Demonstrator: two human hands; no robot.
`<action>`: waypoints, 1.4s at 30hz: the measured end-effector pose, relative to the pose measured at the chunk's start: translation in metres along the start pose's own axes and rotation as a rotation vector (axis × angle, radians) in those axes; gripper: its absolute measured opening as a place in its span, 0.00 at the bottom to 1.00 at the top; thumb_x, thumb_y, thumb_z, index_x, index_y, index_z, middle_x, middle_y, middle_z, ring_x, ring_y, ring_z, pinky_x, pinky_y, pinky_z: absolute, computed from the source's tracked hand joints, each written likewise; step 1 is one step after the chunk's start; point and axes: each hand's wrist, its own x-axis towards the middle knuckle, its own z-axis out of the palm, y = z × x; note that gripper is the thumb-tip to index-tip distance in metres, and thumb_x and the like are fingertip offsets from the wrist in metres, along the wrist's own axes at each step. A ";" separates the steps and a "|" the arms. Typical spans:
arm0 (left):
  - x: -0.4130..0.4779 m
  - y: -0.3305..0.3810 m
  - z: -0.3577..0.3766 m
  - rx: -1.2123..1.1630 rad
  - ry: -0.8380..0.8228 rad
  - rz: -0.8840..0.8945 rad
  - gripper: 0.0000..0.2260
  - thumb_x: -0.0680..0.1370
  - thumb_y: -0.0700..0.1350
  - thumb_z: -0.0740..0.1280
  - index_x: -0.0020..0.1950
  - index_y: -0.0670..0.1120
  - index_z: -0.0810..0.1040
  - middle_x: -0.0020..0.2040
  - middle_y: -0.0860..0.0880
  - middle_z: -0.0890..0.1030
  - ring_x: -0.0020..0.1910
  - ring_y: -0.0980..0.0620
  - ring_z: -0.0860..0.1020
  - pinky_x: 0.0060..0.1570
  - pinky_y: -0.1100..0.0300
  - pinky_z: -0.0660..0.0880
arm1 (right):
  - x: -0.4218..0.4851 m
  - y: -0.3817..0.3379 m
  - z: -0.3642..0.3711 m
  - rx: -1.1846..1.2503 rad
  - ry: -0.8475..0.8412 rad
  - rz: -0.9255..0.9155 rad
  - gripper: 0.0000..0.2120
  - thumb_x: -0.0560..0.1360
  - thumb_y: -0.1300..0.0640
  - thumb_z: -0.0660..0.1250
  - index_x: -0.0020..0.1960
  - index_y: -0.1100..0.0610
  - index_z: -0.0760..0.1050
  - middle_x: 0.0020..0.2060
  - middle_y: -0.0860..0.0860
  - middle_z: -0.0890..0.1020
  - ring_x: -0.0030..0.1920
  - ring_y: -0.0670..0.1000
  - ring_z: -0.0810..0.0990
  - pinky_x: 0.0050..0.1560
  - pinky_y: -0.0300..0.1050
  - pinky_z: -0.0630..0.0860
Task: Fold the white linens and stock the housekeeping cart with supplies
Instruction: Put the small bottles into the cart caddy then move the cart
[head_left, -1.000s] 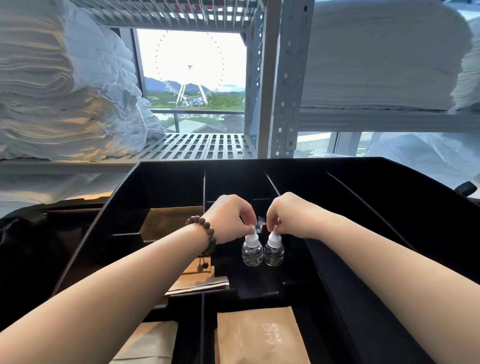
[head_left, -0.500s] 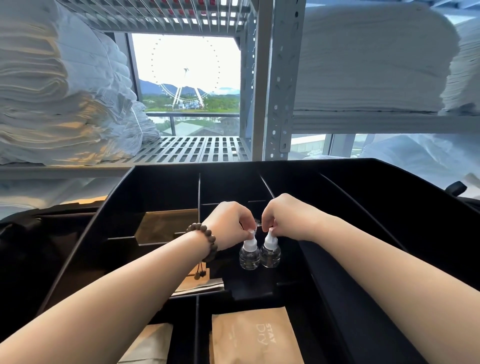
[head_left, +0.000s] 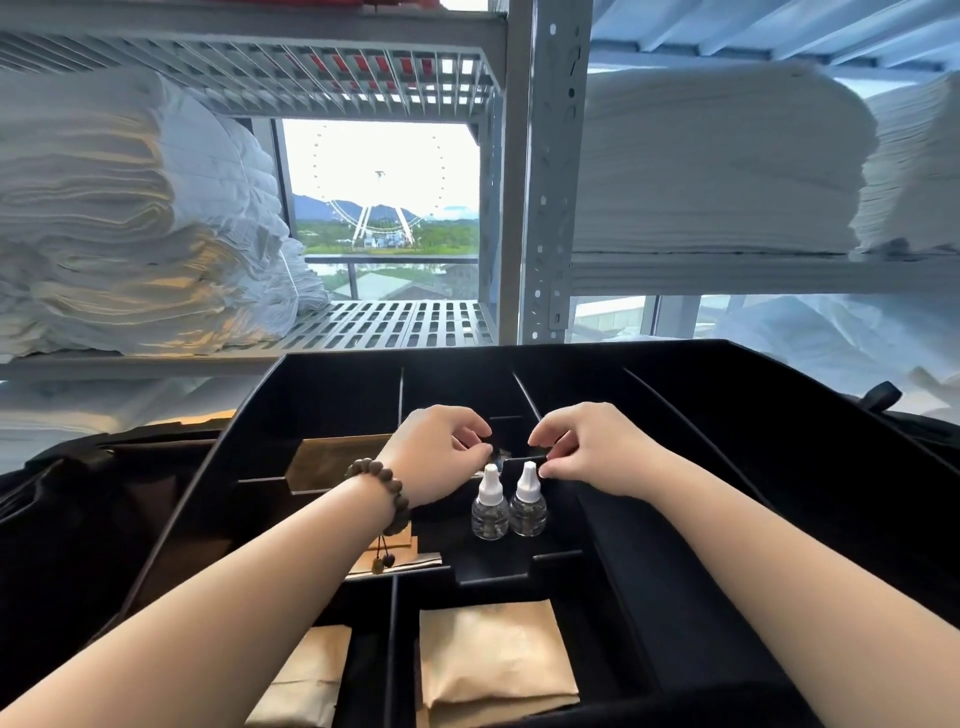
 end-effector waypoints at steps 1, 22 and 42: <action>-0.005 0.004 -0.002 0.002 0.008 -0.004 0.08 0.75 0.49 0.67 0.53 0.54 0.80 0.42 0.58 0.81 0.41 0.63 0.79 0.38 0.74 0.70 | -0.005 0.000 -0.002 0.022 0.024 0.007 0.11 0.69 0.56 0.75 0.50 0.51 0.81 0.46 0.45 0.82 0.44 0.43 0.82 0.46 0.34 0.76; -0.048 0.171 0.103 -0.069 0.226 0.220 0.18 0.77 0.52 0.64 0.66 0.50 0.74 0.63 0.55 0.77 0.64 0.56 0.73 0.56 0.67 0.63 | -0.173 0.046 -0.074 -0.081 0.593 0.248 0.17 0.77 0.48 0.65 0.64 0.50 0.74 0.62 0.44 0.76 0.63 0.45 0.73 0.65 0.43 0.69; -0.152 0.284 0.259 -0.374 -0.277 0.677 0.20 0.78 0.51 0.63 0.70 0.50 0.71 0.66 0.54 0.75 0.65 0.56 0.71 0.61 0.64 0.67 | -0.420 0.066 -0.038 -0.406 0.855 0.966 0.19 0.79 0.46 0.60 0.67 0.51 0.72 0.64 0.46 0.74 0.65 0.46 0.69 0.62 0.39 0.65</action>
